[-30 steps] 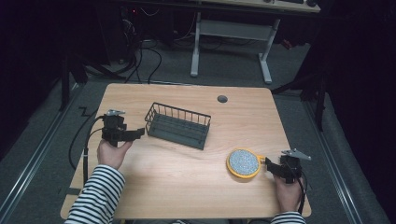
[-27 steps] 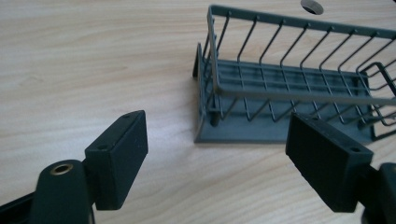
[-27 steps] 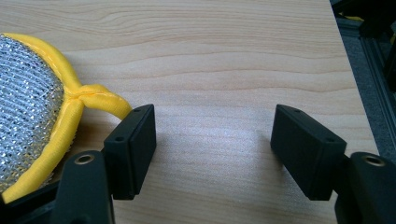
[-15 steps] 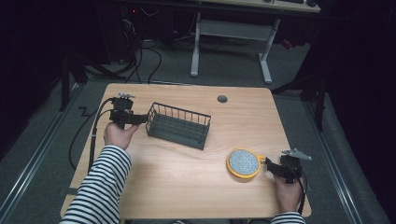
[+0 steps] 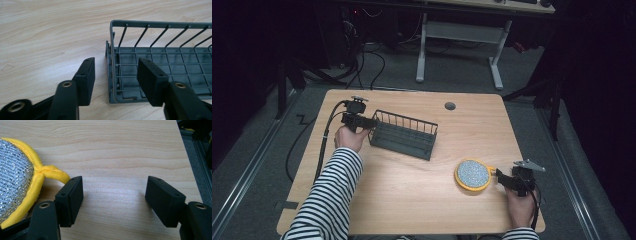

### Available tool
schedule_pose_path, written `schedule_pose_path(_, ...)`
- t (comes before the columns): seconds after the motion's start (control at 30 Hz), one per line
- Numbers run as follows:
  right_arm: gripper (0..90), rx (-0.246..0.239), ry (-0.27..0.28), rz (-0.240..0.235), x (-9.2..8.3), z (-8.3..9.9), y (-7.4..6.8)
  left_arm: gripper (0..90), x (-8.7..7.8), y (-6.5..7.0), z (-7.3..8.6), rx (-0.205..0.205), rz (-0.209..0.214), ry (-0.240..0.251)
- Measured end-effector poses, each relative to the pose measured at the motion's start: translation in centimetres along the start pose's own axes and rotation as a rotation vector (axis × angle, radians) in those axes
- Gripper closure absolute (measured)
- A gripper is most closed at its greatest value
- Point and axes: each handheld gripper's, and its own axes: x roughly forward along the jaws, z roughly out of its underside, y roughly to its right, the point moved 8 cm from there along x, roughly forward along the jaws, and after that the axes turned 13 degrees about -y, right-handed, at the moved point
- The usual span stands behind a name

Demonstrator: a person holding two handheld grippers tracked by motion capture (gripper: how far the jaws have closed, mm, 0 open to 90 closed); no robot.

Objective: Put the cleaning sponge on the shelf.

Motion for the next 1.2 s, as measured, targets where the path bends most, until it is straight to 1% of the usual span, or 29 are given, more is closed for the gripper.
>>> schedule_pose_path(0.17, 30.6, 0.0, -0.001, -0.001, 0.0, 0.0, 0.0, 60.6, 0.8, -0.2, 0.2, 0.016, -0.018, -0.028)
schedule_pose_path(0.23, 30.5, 0.0, -0.001, -0.001, 0.0, 0.0, 0.0, 63.9, 0.9, -0.2, 0.3, 0.01, -0.011, -0.028)
schedule_pose_path(0.3, 30.5, -0.001, -0.001, -0.001, 0.0, 0.0, 0.0, 66.8, 1.1, -0.1, 0.5, 0.019, -0.005, -0.033)
schedule_pose_path(0.33, 30.5, 0.0, 0.0, -0.001, 0.0, 0.0, 0.0, 68.2, 1.2, -0.1, 0.6, 0.03, -0.009, -0.035)
schedule_pose_path(0.37, 30.5, -0.001, 0.0, -0.001, 0.0, 0.0, 0.0, 70.1, 1.2, -0.1, 0.6, 0.03, -0.009, -0.035)
schedule_pose_path(0.4, 30.5, -0.001, -0.001, -0.003, 0.0, 0.0, 0.0, 71.4, 1.2, 0.0, 0.8, 0.034, 0.005, -0.033)
schedule_pose_path(0.47, 30.5, -0.001, -0.001, -0.002, 0.0, 0.0, 0.0, 74.7, 1.2, 0.0, 0.7, 0.036, 0.006, -0.03)
schedule_pose_path(0.53, 30.5, -0.001, -0.003, -0.001, 0.0, 0.0, 0.0, 77.4, 1.2, 0.0, 0.8, 0.043, 0.016, -0.029)
schedule_pose_path(0.63, 30.5, -0.002, 0.0, -0.002, 0.0, 0.0, 0.0, 81.0, 1.2, 0.1, 0.8, 0.05, 0.008, -0.028)
schedule_pose_path(0.67, 30.5, -0.002, 0.001, -0.002, 0.0, 0.0, 0.0, 82.6, 1.2, 0.0, 1.0, 0.059, 0.01, -0.028)
schedule_pose_path(0.7, 30.5, -0.001, -0.003, -0.001, 0.0, 0.0, 0.0, 82.9, 1.2, 0.0, 1.0, 0.059, 0.01, -0.028)
schedule_pose_path(0.73, 30.5, -0.002, -0.003, -0.001, 0.0, 0.0, 0.0, 83.0, 1.1, 0.0, 1.1, 0.057, 0.019, -0.026)
schedule_pose_path(0.87, 30.5, -0.002, -0.001, -0.003, 0.0, 0.0, 0.0, 83.1, 1.0, 0.0, 1.2, 0.067, 0.021, -0.022)
schedule_pose_path(1.1, 30.4, -0.002, -0.001, -0.002, 0.0, 0.0, 0.0, 83.7, 1.0, 0.7, 1.5, 0.099, 0.027, -0.026)
schedule_pose_path(1.2, 30.4, -0.002, -0.003, -0.002, 0.0, 0.0, 0.0, 84.5, 1.0, 1.0, 1.5, 0.101, 0.034, -0.024)
